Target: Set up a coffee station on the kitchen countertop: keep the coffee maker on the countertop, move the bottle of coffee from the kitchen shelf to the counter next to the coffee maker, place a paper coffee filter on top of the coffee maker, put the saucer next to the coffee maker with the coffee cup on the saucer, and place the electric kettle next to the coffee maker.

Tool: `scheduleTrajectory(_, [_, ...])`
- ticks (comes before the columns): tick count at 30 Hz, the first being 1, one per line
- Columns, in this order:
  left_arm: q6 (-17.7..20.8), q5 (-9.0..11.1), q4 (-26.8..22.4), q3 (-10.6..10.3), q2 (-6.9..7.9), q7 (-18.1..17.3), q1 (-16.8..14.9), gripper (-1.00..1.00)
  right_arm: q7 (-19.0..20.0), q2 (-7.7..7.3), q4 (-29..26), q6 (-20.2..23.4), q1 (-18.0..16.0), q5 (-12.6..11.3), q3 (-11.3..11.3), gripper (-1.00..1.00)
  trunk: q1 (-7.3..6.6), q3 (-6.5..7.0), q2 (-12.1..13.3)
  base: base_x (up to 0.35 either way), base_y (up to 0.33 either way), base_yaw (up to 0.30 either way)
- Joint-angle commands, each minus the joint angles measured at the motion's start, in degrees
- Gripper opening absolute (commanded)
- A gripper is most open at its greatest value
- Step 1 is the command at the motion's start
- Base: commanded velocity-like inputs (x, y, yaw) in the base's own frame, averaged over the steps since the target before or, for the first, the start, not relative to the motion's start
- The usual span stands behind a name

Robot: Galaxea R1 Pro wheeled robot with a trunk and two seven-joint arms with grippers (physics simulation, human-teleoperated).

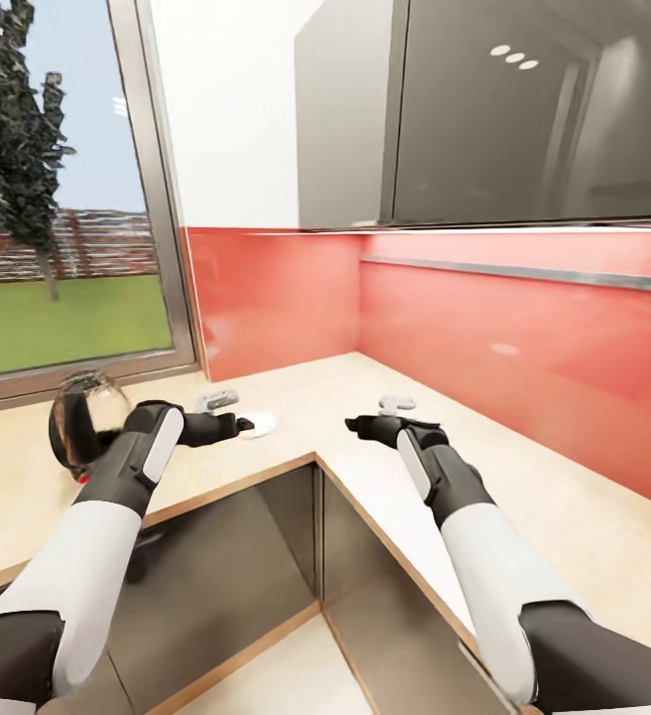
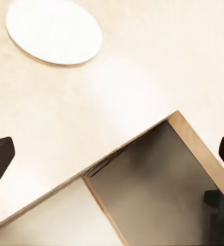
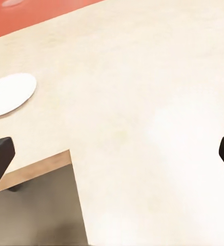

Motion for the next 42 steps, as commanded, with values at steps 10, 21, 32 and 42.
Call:
scheduleTrajectory(10, [0.25, -0.34, -0.01, 0.12, 0.04, -0.4, -0.04, 1.0, 0.01, 0.02, 0.87, 0.28, -0.03, -0.45, -0.04, 1.0, 0.03, -0.07, -0.04, 0.13, 0.003, 0.0])
scheduleTrajectory(21, [0.25, -0.39, -0.01, 0.13, 0.07, -0.41, -0.04, 1.0, 0.0, 0.02, 0.91, 0.28, -0.03, -2.79, -0.13, 1.0, 0.03, -0.07, -0.04, 0.118, 0.021, 0.0])
scheduleTrajectory(32, [0.25, -0.37, 0.08, 0.12, -0.07, -0.4, -0.04, 1.0, -0.08, 0.02, 2.96, 0.28, -0.03, -2.84, -0.13, 1.0, 0.03, -0.07, -0.04, 0.058, 0.032, 0.0])
scheduleTrajectory(42, [0.17, -0.42, 0.17, 0.12, -0.37, -0.48, -0.04, 1.0, -0.08, 0.02, 2.99, 0.28, -0.03, -2.84, -0.13, 1.0, 0.03, -0.07, -0.04, 0.119, 0.149, 0.0])
